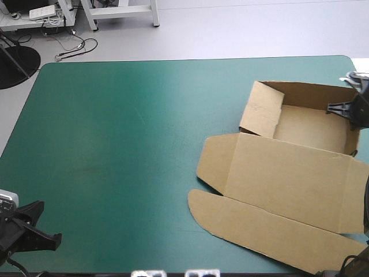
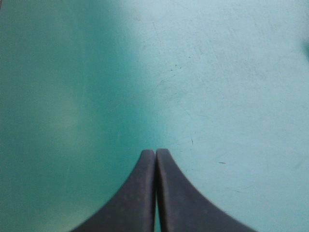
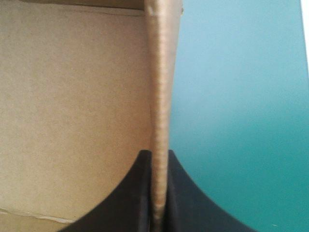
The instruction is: Fold the box
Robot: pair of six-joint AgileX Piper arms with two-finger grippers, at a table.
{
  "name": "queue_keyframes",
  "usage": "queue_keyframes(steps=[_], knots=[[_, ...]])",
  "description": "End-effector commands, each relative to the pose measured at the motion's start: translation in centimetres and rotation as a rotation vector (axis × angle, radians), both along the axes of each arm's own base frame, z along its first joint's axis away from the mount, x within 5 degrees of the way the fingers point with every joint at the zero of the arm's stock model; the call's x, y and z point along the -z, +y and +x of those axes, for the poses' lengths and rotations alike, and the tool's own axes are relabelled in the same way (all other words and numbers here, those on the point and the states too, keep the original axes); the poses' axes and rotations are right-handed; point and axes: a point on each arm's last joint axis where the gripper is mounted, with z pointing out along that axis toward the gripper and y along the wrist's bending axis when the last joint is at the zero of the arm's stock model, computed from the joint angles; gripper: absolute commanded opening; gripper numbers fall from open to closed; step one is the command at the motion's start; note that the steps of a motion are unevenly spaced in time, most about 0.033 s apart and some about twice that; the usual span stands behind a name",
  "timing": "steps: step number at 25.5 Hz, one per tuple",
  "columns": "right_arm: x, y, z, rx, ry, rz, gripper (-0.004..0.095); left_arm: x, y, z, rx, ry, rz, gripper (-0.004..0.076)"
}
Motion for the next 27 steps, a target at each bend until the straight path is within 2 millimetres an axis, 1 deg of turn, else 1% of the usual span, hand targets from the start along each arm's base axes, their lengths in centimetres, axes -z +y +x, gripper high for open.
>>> queue_keyframes(steps=[1, 2, 3, 5, 6, 8, 9, 11, 13, 15, 16, 18, 21, 23, 24, 25, 27], knots=[[-1.9, -4.0, -2.2, 0.052, -0.024, -0.052, 0.014, -0.3, 0.1, -0.1, -0.008, 0.022, 0.003, -0.0009], [-1.6, -4.5, -2.2, 0.064, -0.016, -0.049, 0.0211, -0.3, 0.1, -0.1, -0.008, 0.022, 0.003, -0.001], [-1.3, -5.2, -2.3, 0.084, -0.009, -0.042, 0.0355, -0.3, 0.1, -0.1, -0.008, 0.022, 0.003, -0.001], [-1.3, -5.4, -2.2, 0.087, -0.036, -0.035, 0.047, -0.3, 0.1, -0.1, -0.008, 0.022, 0.003, -0.001], [-1.7, -5.2, -2.1, 0.081, -0.06, -0.022, 0.049, -0.3, 0.1, -0.1, -0.008, 0.022, 0.003, -0.0009], [-2.6, -4.7, -2.0, 0.07, -0.099, 0.02, 0.0494, -0.3, 0.1, -0.1, -0.008, 0.022, 0.003, -0.001], [-3.5, -4.1, -2.1, 0.067, -0.129, 0.065, 0.0494, -0.3, 0.1, -0.1, -0.008, 0.022, 0.003, -0.001], [-5.7, -2.7, -3.0, 0.056, -0.22, 0.132, 0.0494, -0.3, 0.1, 0.0, -0.012, 0.016, 0.007, -0.0009], [-7.7, -1.4, -4.3, -0.001, -0.296, 0.158, 0.049, -0.4, 0.1, 0.0, -0.01, 0.013, 0.005, -0.001], [-9.9, -0.1, -6.0, -0.062, -0.37, 0.16, 0.0457, -0.4, 0.1, 0.0, -0.007, 0.012, 0.001, -0.001], [-10.9, 0.6, -7.1, -0.078, -0.407, 0.16, 0.0421, -0.4, 0.1, 0.0, -0.007, 0.01, 0.001, -0.001], [-12.6, 1.9, -9.4, -0.095, -0.473, 0.16, 0.0331, -0.4, 0.1, 0.0, 0.001, 0.004, 0.01, -0.001], [-14.5, 4.9, -13.6, -0.182, -0.555, 0.137, 0.0135, -0.5, 0.1, 0.0, 0.015, -0.011, 0.022, -0.0009], [-14.4, 7.2, -16.2, -0.259, -0.576, 0.123, -0.0013, -0.6, 0.1, -0.2, 0.019, -0.035, 0.016, -0.0009], [-13.9, 8.0, -17.1, -0.281, -0.576, 0.131, -0.0014, -0.7, 0.1, -0.3, 0.02, -0.051, 0.012, -0.001], [-13.6, 9.2, -18.5, -0.322, -0.601, 0.131, -0.0013, -0.6, 0.2, -0.5, 0.021, -0.067, 0.008, -0.001], [-12.1, 10.5, -20.3, -0.373, -0.597, 0.148, -0.0013, -0.1, 0.3, -0.8, 0.023, -0.089, 0.003, -0.001]])
